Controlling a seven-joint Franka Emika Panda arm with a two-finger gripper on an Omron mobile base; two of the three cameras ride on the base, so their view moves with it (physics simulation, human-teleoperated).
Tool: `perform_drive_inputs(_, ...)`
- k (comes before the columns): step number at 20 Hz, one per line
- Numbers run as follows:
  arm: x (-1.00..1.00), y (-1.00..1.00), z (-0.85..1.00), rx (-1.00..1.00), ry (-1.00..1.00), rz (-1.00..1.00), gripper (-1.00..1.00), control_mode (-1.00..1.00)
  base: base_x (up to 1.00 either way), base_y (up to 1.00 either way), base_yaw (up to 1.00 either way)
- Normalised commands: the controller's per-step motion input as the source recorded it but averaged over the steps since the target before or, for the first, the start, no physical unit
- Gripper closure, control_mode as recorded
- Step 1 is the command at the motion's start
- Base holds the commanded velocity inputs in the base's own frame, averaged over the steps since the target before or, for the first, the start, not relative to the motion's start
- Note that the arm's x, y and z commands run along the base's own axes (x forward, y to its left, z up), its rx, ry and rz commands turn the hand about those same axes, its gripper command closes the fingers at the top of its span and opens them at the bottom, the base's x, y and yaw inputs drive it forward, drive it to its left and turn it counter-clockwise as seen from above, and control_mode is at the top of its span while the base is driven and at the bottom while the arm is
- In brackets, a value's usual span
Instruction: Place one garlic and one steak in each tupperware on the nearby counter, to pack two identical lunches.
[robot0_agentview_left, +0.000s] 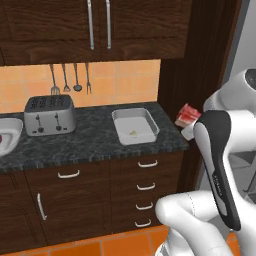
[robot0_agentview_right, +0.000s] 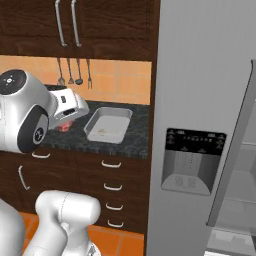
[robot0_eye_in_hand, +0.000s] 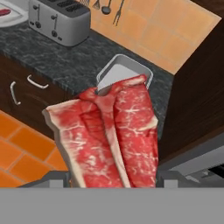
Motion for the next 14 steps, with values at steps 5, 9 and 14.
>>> perform_drive_inputs(5,0.55,0.02,-0.53,-0.02,0.00,-0.02,1.00,-1.00,0.00,0.00,0.00)
perform_drive_inputs(9,0.74,0.20,-0.62,-0.06,0.00,-0.01,1.00,-1.00,0.00,0.00,0.00)
perform_drive_inputs(14,0.74,0.35,-0.45,-0.05,0.00,0.00,1.00,-1.00,0.00,0.00,0.00)
